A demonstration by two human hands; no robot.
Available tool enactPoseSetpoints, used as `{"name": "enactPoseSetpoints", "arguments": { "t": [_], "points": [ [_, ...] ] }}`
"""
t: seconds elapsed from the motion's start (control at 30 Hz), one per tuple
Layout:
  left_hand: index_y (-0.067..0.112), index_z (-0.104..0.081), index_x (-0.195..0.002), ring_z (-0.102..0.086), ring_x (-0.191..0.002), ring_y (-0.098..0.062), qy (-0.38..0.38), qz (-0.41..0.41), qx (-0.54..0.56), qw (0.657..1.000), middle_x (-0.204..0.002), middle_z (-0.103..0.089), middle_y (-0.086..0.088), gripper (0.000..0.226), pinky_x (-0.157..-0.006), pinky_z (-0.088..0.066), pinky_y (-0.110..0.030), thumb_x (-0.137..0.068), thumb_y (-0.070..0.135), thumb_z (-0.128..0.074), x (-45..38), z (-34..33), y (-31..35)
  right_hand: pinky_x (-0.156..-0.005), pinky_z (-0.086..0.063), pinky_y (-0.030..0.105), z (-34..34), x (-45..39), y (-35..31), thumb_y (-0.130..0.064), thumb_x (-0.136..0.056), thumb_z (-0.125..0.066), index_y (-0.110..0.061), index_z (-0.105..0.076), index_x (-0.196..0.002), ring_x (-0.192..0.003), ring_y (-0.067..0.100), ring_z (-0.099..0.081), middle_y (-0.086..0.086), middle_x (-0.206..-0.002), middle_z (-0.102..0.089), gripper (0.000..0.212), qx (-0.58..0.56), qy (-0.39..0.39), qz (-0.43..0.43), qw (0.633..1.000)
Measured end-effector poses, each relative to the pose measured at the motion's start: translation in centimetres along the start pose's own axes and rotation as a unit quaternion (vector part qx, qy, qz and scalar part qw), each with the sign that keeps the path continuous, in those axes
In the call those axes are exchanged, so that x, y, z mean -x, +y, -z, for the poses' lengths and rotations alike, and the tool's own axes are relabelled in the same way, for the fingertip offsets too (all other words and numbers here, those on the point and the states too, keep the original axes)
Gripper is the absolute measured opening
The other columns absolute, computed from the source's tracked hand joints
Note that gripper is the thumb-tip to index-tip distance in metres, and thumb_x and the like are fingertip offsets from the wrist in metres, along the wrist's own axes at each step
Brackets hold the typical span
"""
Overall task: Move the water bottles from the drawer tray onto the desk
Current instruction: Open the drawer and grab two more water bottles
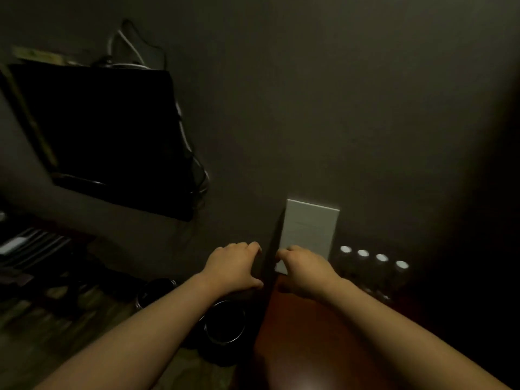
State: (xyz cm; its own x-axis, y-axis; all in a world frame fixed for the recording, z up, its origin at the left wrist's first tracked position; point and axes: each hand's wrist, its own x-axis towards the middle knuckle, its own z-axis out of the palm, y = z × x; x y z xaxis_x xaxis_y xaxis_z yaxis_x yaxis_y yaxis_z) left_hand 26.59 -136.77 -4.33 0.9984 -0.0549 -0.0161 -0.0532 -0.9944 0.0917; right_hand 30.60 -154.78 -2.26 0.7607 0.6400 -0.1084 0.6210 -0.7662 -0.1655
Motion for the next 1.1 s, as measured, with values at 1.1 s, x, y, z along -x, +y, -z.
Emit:
{"name": "enactPoseSetpoints", "arguments": {
  "t": [1.1],
  "points": [
    [0.029,-0.048,-0.132,-0.057,-0.114,-0.023,0.017,0.391,-0.021,0.920,-0.127,-0.059,0.000,0.074,-0.086,-0.051,-0.037,-0.071,0.066,-0.070,33.8,4.1,-61.7,-0.070,-0.047,0.033,-10.3,-34.4,-65.4,-0.039,-0.075,-0.078,-0.026,-0.051,-0.128,-0.102,0.025,-0.058,0.003,-0.118,-0.054,0.061,0.049,-0.048,0.372,0.926]
  ]
}}
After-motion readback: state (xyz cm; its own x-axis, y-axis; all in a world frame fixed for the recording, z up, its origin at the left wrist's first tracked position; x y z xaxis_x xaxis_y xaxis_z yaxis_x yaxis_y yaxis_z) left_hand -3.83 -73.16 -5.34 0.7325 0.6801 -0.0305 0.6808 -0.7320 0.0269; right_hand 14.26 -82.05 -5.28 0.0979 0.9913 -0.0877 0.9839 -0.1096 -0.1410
